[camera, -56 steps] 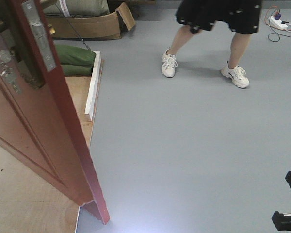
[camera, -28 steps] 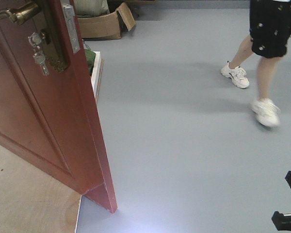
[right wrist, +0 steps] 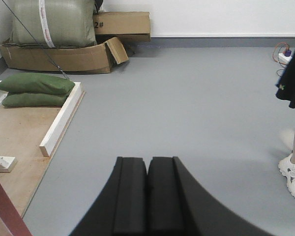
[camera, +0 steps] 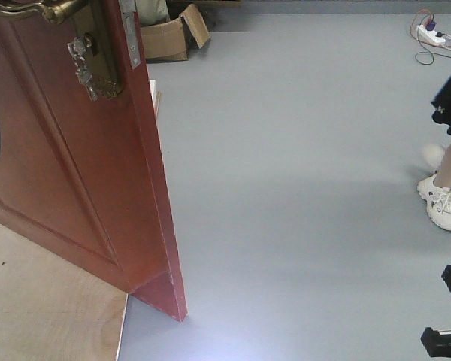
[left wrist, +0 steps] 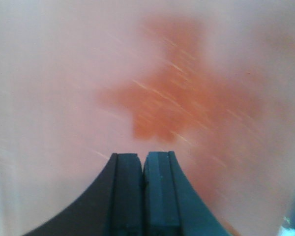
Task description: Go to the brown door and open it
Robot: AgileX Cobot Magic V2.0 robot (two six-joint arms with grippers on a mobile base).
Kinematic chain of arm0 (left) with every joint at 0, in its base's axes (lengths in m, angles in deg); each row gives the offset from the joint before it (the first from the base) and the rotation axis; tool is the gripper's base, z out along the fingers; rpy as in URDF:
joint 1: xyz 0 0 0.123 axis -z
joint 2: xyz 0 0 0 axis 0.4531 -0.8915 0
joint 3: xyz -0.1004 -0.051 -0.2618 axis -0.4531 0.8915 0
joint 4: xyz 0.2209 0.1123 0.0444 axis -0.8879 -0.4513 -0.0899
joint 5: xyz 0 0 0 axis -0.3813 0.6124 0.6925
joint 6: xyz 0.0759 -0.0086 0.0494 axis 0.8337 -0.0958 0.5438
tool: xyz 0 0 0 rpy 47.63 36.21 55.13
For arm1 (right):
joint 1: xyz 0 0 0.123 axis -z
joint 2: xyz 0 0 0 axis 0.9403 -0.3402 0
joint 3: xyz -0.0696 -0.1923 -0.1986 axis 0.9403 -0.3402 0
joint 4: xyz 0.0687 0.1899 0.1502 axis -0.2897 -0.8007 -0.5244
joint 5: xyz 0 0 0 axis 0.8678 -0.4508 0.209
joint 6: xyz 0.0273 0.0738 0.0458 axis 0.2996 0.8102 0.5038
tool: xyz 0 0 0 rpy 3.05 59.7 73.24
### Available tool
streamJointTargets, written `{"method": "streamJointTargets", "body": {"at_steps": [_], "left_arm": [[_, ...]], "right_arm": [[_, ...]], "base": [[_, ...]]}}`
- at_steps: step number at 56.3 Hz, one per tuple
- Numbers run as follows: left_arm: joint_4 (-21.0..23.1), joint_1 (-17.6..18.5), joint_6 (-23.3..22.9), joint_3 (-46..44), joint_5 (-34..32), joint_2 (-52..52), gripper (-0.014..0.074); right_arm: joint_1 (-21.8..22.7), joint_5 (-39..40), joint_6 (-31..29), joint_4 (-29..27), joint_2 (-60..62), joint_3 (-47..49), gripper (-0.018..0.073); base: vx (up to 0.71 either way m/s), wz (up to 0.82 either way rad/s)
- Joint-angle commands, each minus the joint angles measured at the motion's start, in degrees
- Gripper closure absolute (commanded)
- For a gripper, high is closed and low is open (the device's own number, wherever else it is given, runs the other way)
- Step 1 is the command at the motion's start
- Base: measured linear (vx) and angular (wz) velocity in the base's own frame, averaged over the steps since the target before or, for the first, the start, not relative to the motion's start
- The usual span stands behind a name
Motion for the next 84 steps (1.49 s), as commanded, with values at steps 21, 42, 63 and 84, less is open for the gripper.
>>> {"method": "streamJointTargets", "body": {"at_steps": [21, 42, 63, 84], "left_arm": [[1.20, 0.54, -0.46, -1.35, -0.62, 1.54, 0.0460], [1.20, 0.54, -0.46, -1.35, -0.62, 1.54, 0.0460], [1.20, 0.54, -0.46, -1.35, -0.62, 1.54, 0.0460], [1.20, 0.54, -0.46, -1.35, -0.62, 1.54, 0.0460]], "right_arm": [[-0.13, 4.46, -0.37, 0.19, 0.32, -0.25, 0.0559], [-0.13, 4.46, -0.37, 0.19, 0.32, -0.25, 0.0559], [-0.13, 4.46, -0.37, 0.19, 0.32, -0.25, 0.0559], [-0.13, 4.46, -0.37, 0.19, 0.32, -0.25, 0.0559]], "base": [[0.00, 0.00], [0.00, 0.00], [0.00, 0.00], [0.00, 0.00]]}}
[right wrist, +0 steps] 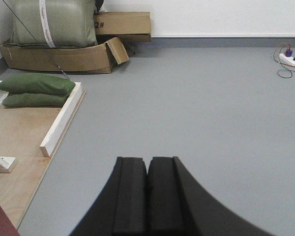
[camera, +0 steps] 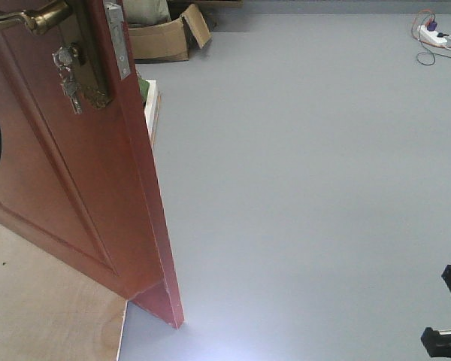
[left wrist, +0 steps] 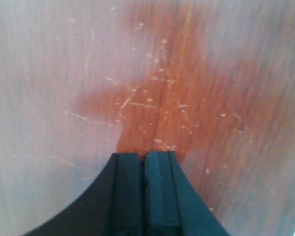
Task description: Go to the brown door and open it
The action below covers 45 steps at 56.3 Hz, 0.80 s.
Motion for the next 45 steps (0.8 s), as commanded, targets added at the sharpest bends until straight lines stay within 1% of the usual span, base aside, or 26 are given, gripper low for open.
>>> {"method": "streamJointTargets", "body": {"at_steps": [1, 22, 45], "left_arm": [[1.30, 0.48, -0.46, -1.35, -2.52, 1.54, 0.0460], [1.30, 0.48, -0.46, -1.35, -2.52, 1.54, 0.0460], [1.30, 0.48, -0.46, -1.35, -2.52, 1.54, 0.0460]], "right_arm": [[-0.13, 4.46, -0.37, 0.19, 0.32, -0.25, 0.0559], [-0.13, 4.46, -0.37, 0.19, 0.32, -0.25, 0.0559], [-0.13, 4.46, -0.37, 0.19, 0.32, -0.25, 0.0559]], "base": [[0.03, 0.01], [0.06, 0.02], [0.14, 0.01]]}}
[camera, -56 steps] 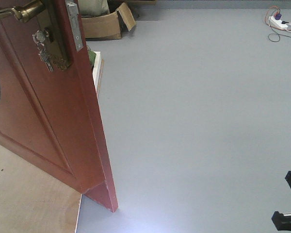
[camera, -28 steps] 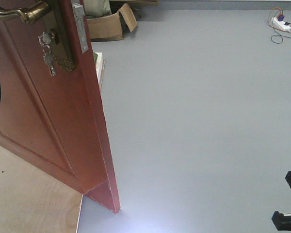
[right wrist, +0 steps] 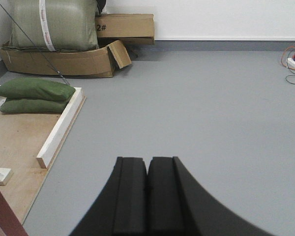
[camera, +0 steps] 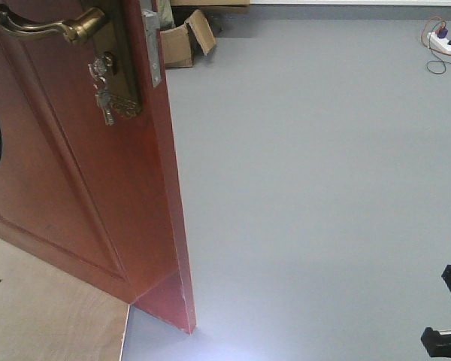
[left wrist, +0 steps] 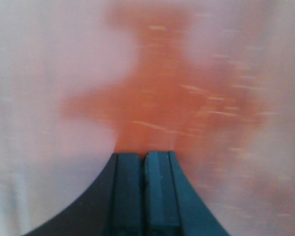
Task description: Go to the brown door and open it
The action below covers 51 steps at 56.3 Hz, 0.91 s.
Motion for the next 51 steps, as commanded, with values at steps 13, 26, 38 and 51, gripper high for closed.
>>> {"method": "streamJointTargets", "body": {"at_steps": [13, 26, 38, 51], "left_arm": [[1.30, 0.37, -0.46, -1.35, -2.93, 1.42, 0.0460], [1.30, 0.37, -0.46, -1.35, -2.89, 1.42, 0.0460], [1.30, 0.37, -0.46, -1.35, -2.89, 1.42, 0.0460], [1.30, 0.37, -0.46, -1.35, -2.92, 1.37, 0.0460]], "right_arm": [[-0.13, 4.46, -0.37, 0.19, 0.32, -0.25, 0.0559], [-0.13, 4.46, -0.37, 0.19, 0.32, -0.25, 0.0559], [-0.13, 4.46, -0.37, 0.19, 0.32, -0.25, 0.0559], [-0.13, 4.46, -0.37, 0.19, 0.32, -0.25, 0.0559]], "base": [[0.17, 0.01], [0.17, -0.02], [0.16, -0.02], [0.15, 0.00]]}}
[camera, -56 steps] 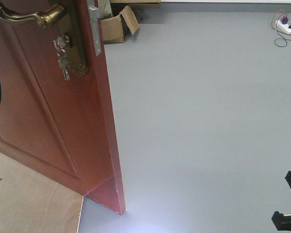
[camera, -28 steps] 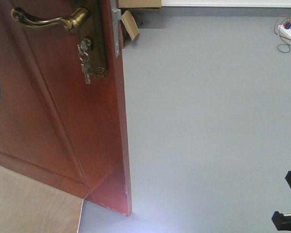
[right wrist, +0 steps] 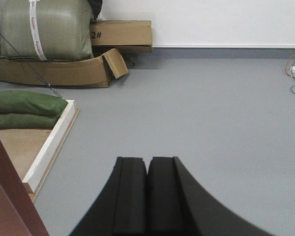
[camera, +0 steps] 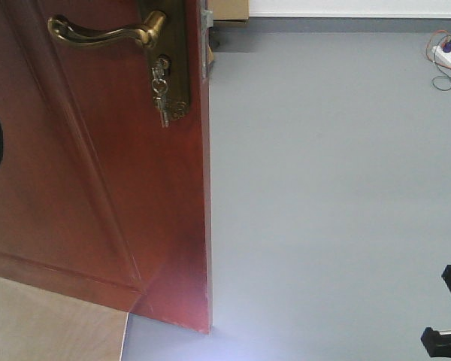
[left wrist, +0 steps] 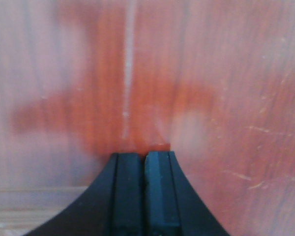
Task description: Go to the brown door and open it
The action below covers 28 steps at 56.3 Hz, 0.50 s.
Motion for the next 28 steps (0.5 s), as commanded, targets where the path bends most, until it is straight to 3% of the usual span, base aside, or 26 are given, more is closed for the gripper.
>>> {"method": "streamJointTargets", "body": {"at_steps": [1, 28], "left_arm": [[1.30, 0.37, -0.46, -1.35, -2.87, 1.44, 0.0460], [1.30, 0.37, -0.46, -1.35, -2.87, 1.44, 0.0460]], "right_arm": [[-0.13, 4.46, -0.37, 0.19, 0.32, -0.25, 0.0559], [-0.13, 4.46, -0.37, 0.19, 0.32, -0.25, 0.0559]], "base": [[0.14, 0.01], [0.11, -0.01]]}}
